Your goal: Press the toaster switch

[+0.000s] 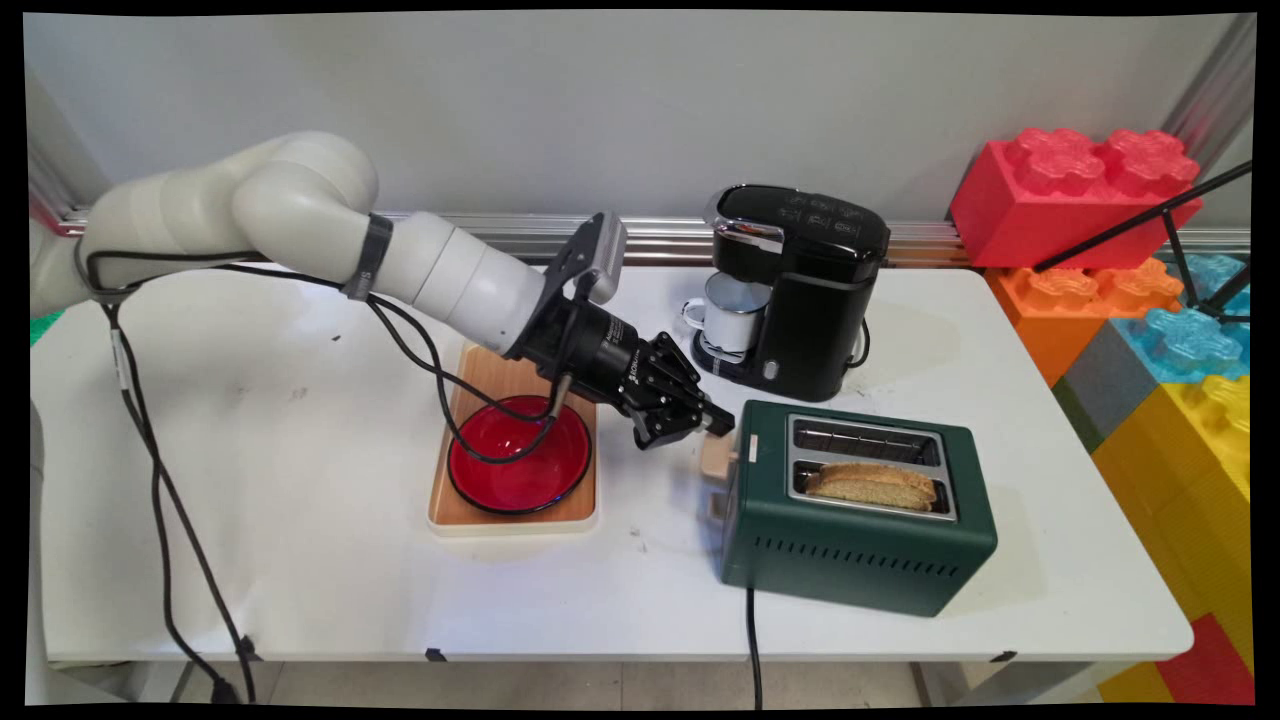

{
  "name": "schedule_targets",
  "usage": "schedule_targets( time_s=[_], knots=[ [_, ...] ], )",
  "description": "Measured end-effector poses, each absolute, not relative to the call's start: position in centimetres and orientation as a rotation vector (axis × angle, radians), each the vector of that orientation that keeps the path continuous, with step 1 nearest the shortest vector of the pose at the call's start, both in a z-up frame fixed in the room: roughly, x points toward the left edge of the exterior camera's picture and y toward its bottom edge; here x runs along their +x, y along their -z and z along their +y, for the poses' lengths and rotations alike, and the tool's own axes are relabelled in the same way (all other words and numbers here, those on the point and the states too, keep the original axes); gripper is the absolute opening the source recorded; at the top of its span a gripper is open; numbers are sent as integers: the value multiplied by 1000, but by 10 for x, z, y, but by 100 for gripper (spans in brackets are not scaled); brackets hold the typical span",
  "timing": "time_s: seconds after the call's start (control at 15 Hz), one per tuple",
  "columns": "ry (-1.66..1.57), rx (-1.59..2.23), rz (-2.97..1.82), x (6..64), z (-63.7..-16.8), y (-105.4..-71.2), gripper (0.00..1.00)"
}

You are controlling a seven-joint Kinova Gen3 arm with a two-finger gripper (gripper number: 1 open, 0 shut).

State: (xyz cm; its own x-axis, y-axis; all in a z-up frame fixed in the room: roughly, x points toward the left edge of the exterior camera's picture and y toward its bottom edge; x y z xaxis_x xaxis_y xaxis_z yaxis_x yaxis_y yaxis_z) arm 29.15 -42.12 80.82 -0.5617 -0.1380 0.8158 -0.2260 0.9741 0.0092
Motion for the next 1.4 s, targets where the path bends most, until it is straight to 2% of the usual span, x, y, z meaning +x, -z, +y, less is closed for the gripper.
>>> schedule_targets(
  time_s=[1.4],
  knots=[
    [-46, 251, -2149, 289, -422, -772, 0]
  ],
)
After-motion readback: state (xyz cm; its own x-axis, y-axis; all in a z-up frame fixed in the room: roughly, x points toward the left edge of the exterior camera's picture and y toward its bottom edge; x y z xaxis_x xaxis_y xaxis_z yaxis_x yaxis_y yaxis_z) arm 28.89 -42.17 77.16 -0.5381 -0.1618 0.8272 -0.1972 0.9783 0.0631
